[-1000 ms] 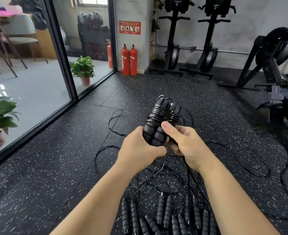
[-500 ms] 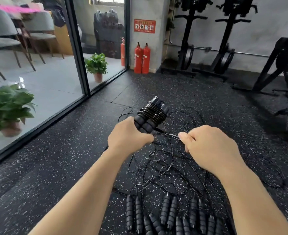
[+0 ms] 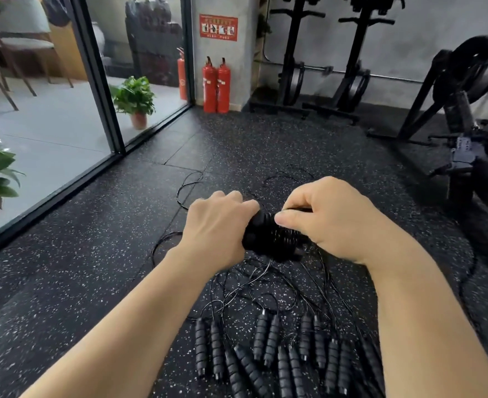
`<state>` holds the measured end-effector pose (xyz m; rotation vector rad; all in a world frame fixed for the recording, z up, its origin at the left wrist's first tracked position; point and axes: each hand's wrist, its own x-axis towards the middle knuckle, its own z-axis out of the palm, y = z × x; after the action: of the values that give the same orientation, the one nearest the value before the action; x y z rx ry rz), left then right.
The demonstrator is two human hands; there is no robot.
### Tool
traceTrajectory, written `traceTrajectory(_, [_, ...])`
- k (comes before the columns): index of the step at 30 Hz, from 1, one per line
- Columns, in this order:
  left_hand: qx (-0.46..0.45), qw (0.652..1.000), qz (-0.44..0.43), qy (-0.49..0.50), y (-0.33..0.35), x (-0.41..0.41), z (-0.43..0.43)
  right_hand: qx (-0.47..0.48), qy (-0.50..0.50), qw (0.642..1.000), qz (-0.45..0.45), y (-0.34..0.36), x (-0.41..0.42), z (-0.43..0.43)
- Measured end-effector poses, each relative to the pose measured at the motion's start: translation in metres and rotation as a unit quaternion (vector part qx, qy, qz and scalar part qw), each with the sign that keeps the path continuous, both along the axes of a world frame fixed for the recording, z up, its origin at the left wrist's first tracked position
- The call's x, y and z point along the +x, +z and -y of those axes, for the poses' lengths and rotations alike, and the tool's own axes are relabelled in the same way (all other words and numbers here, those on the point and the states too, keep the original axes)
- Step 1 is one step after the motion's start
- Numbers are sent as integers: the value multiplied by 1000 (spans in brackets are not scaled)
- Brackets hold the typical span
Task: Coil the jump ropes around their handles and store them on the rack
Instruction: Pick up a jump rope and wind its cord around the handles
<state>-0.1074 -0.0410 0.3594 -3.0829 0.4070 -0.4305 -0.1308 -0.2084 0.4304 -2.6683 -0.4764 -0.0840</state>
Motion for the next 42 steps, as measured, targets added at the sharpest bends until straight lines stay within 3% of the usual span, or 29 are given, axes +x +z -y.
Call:
traceTrajectory(5, [13,997,-12,-73,0,-3,5,61,1,998,-24,-16,14,14])
traceTrajectory(12, [-91,974,-70,-195,-4,0,-9,186,6,980,-72,-30,20,29])
traceTrajectory(21, [-371,876,-158,-263,-7,-7,-6,291,11,941,-172,-41,27,23])
traceTrajectory(23, [-421,855,-180,-244,-7,-9,-3,264,19,954,-142,-50,31,19])
traceTrajectory(25, [-476,823,-209,-228,-5,-10,-2,315,-13,938,-145,-54,34,13])
traceTrajectory(28, [-519,808,-203,-191,-4,-10,1,237,-43,955,-175,-59,30,13])
traceTrajectory(34, [-518,842,-145,-35,-4,-6,2,104,-60,980,-156,-59,31,3])
traceTrajectory(38, [-514,849,-116,46,-2,1,-5,-12,-60,990,-130,-57,27,3])
traceTrajectory(42, [-510,847,-113,101,-7,7,-13,-54,-54,989,-124,-50,21,-5])
